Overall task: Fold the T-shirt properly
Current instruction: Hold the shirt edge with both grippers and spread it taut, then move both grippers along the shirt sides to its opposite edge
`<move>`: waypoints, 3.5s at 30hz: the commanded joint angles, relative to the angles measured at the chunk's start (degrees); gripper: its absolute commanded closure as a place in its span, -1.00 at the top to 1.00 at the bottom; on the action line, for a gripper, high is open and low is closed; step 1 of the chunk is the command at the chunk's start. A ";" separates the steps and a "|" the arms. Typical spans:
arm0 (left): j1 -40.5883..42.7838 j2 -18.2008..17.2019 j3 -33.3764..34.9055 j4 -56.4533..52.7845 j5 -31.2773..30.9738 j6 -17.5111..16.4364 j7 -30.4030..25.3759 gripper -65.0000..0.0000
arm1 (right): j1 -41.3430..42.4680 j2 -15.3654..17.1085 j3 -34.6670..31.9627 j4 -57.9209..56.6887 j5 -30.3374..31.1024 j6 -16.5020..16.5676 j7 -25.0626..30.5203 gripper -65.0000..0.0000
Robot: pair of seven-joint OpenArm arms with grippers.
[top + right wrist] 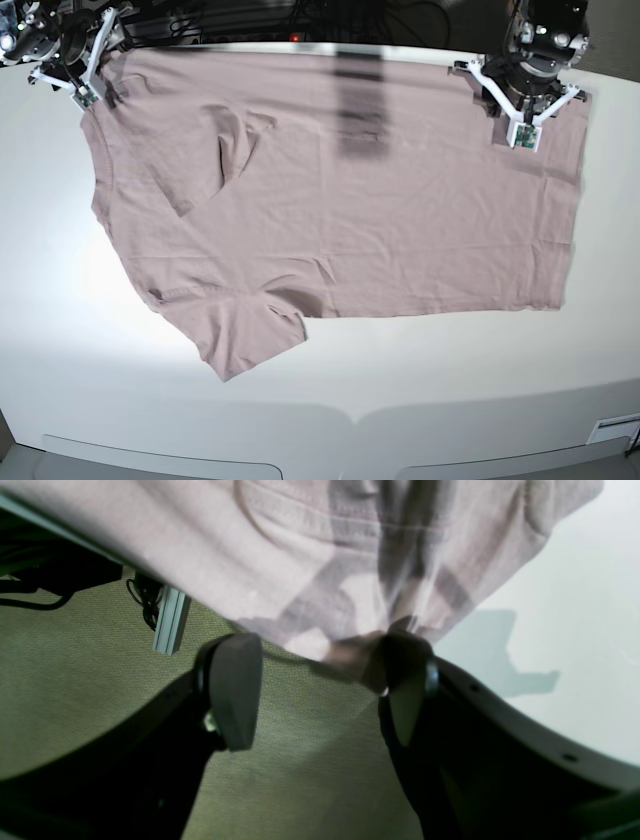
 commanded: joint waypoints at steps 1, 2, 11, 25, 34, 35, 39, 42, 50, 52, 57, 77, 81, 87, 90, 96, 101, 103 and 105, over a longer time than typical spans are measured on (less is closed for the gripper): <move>0.98 -0.50 -0.07 -0.26 1.36 -0.24 4.20 -0.32 | -0.61 0.68 0.20 0.66 0.28 0.30 -0.52 0.20; 0.96 -0.52 -0.07 -0.26 1.90 -0.22 4.22 -0.32 | -0.61 0.68 0.20 0.66 0.28 0.30 -0.52 0.20; 1.09 -0.52 -0.07 -0.26 2.80 -0.22 4.22 -0.32 | -0.59 0.68 0.20 0.66 0.28 0.30 -0.28 0.20; 1.11 -0.52 -0.07 3.98 5.79 -0.17 5.40 -0.32 | 2.54 0.66 0.20 0.79 0.37 -1.40 1.18 0.20; 1.07 -0.52 -0.07 4.24 5.79 1.11 5.27 -0.32 | 2.91 0.63 0.20 2.51 0.52 -1.31 1.20 0.20; 1.07 -0.52 -0.07 4.24 5.79 1.11 4.96 -0.32 | 2.91 0.66 0.20 3.13 0.52 -1.31 1.20 0.20; 1.07 -0.52 -0.07 4.24 5.79 1.09 4.81 -0.32 | 2.91 0.66 0.20 5.27 0.52 -1.36 1.20 0.20; 1.07 -0.52 -0.07 4.24 5.79 1.11 4.83 -0.32 | 2.91 0.63 0.20 6.14 0.52 -1.66 1.20 0.20; 0.92 -0.52 -0.07 4.63 5.79 1.14 4.37 -0.32 | 2.93 0.63 0.20 6.38 0.52 -2.23 1.92 0.20; 0.90 -0.52 -0.07 5.14 5.81 1.16 4.15 -0.32 | 3.30 0.63 0.20 6.38 0.52 -2.25 2.29 0.20; 0.79 -0.52 -0.07 6.34 7.48 2.69 3.98 -0.32 | 5.84 0.26 0.20 6.38 0.68 -2.27 2.25 0.20; -13.22 -1.01 -0.07 9.40 10.29 4.09 0.28 -0.32 | 21.51 -3.32 0.17 6.36 3.13 -8.39 9.66 0.20; -23.69 -2.25 -0.28 4.76 10.84 3.45 -2.69 -0.32 | 25.86 -6.62 0.17 6.34 3.13 -8.15 8.24 0.20; -40.72 -2.25 -0.81 -18.86 3.45 -2.16 -2.89 -0.32 | 28.50 -9.64 0.17 6.34 3.19 -7.93 4.31 0.20; -48.11 -2.25 -0.81 -31.30 0.74 -6.01 -3.87 -0.32 | 28.63 -9.99 0.17 6.34 3.37 -7.91 3.52 0.20; -59.25 -2.99 -0.81 -50.75 1.38 -11.50 -12.02 -0.32 | 28.65 -9.99 0.17 6.34 3.54 -7.91 1.92 0.20; -65.90 -4.57 -0.79 -64.85 1.22 -17.53 -16.50 -0.32 | 28.63 -9.99 0.17 6.34 3.54 -7.91 0.44 0.20; -67.30 -5.25 -0.76 -69.09 1.20 -18.12 -17.73 -0.32 | 28.65 -10.01 0.17 6.34 3.56 -7.91 0.44 0.20; -67.80 -6.03 -0.76 -72.00 1.18 -18.67 -19.45 -0.32 | 28.63 -9.99 0.17 6.34 4.04 -7.91 0.44 0.20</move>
